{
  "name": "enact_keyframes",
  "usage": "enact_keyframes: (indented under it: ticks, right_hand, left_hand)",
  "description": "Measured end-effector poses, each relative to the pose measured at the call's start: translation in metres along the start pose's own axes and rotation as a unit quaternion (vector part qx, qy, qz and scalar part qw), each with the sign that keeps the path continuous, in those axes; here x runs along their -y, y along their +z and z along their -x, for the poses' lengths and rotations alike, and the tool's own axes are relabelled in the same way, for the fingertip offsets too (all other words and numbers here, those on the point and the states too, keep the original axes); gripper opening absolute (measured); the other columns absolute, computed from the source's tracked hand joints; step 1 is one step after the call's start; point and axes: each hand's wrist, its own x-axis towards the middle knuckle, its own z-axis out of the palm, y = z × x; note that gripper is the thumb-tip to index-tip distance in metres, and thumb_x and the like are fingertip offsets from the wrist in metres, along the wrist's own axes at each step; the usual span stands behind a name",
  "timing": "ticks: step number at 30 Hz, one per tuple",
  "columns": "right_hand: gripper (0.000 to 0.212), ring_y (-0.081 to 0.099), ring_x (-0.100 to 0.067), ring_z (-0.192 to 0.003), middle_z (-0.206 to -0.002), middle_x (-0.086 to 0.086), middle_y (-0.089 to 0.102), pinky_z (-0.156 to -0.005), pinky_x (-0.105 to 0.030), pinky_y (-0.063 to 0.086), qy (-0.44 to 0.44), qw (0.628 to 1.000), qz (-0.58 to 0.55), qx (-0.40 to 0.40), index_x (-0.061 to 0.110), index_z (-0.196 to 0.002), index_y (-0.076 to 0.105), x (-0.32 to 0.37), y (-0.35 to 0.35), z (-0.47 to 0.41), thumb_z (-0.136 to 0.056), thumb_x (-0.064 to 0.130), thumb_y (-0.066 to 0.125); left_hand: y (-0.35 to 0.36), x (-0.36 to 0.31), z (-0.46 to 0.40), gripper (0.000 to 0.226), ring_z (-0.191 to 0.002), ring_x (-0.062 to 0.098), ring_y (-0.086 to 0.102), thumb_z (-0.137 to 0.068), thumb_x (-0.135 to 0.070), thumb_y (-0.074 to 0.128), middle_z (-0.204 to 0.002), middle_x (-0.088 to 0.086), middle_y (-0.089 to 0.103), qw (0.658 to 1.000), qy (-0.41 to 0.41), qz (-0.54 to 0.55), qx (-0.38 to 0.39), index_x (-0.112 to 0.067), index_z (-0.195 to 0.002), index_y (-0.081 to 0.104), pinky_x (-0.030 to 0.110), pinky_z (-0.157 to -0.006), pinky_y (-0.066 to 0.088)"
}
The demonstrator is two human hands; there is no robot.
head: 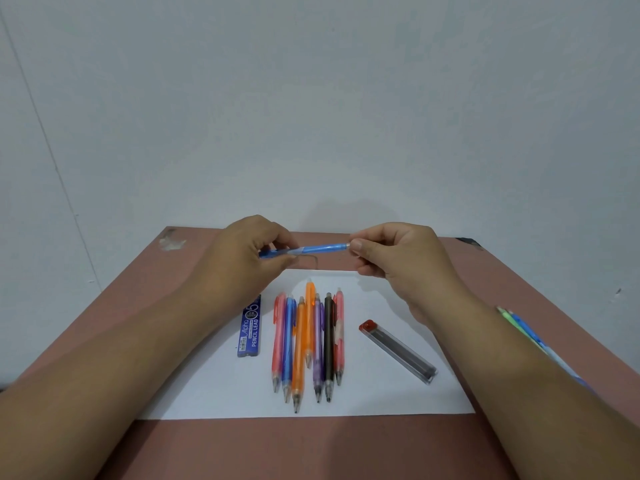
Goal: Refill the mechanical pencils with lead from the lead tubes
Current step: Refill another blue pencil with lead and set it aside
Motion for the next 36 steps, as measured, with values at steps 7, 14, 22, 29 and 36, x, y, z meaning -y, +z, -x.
enact_keyframes:
  ticks: [7, 14, 22, 29, 36]
  right_hand:
    - [0.007, 0.067, -0.013, -0.067, -0.079, -0.005, 0.077, -0.068, -0.024, 0.058, 0.024, 0.998, -0.055, 0.008, 0.009, -0.091, 0.077, -0.002, 0.003, 0.001, -0.093, 0.014, 0.073]
    - [0.017, 0.057, -0.011, -0.07, -0.082, 0.0, 0.069, -0.061, -0.025, 0.052, 0.069, 0.982, -0.166, 0.062, 0.011, -0.097, 0.078, -0.002, 0.009, 0.003, -0.089, 0.026, 0.076]
    - [0.016, 0.075, -0.025, -0.092, -0.096, -0.013, 0.077, -0.078, -0.038, 0.061, 0.093, 0.917, -0.388, 0.007, 0.008, -0.103, 0.067, 0.004, 0.006, 0.001, -0.102, 0.021, 0.059]
    - [0.028, 0.034, -0.012, -0.049, -0.064, 0.001, 0.04, -0.052, -0.024, 0.039, 0.102, 0.803, -0.586, 0.03, 0.013, -0.086, 0.054, 0.01, -0.005, -0.003, -0.103, 0.034, 0.049]
    - [0.038, 0.028, -0.014, -0.048, -0.062, 0.001, 0.034, -0.05, -0.025, 0.029, 0.081, 0.77, -0.631, 0.054, 0.014, -0.07, 0.046, 0.011, -0.011, 0.0, -0.097, 0.041, 0.04]
  left_hand:
    - [-0.002, -0.004, 0.002, 0.01, -0.091, -0.003, 0.053, -0.087, -0.042, 0.072, -0.088, -0.019, 0.062, 1.0, -0.008, 0.018, 0.02, -0.041, -0.097, 0.069, 0.01, -0.064, 0.04]
    - [-0.001, -0.016, 0.005, 0.02, -0.085, 0.002, 0.06, -0.086, -0.039, 0.073, -0.088, -0.013, 0.068, 0.994, -0.046, 0.089, 0.031, -0.038, -0.106, 0.076, 0.015, -0.068, 0.049]
    - [0.0, -0.036, 0.009, 0.038, -0.07, 0.015, 0.067, -0.079, -0.056, 0.061, -0.083, 0.0, 0.074, 0.95, -0.12, 0.27, 0.103, -0.026, -0.095, 0.08, 0.026, -0.061, 0.058]
    - [-0.002, -0.053, 0.01, 0.084, -0.057, 0.021, 0.053, -0.086, -0.074, 0.03, -0.074, 0.013, 0.06, 0.847, -0.204, 0.449, 0.2, -0.008, -0.103, 0.078, 0.029, -0.055, 0.048]
    - [-0.002, -0.058, 0.01, 0.096, -0.049, 0.022, 0.044, -0.08, -0.081, 0.019, -0.067, 0.012, 0.054, 0.82, -0.202, 0.474, 0.25, -0.008, -0.105, 0.078, 0.027, -0.049, 0.043]
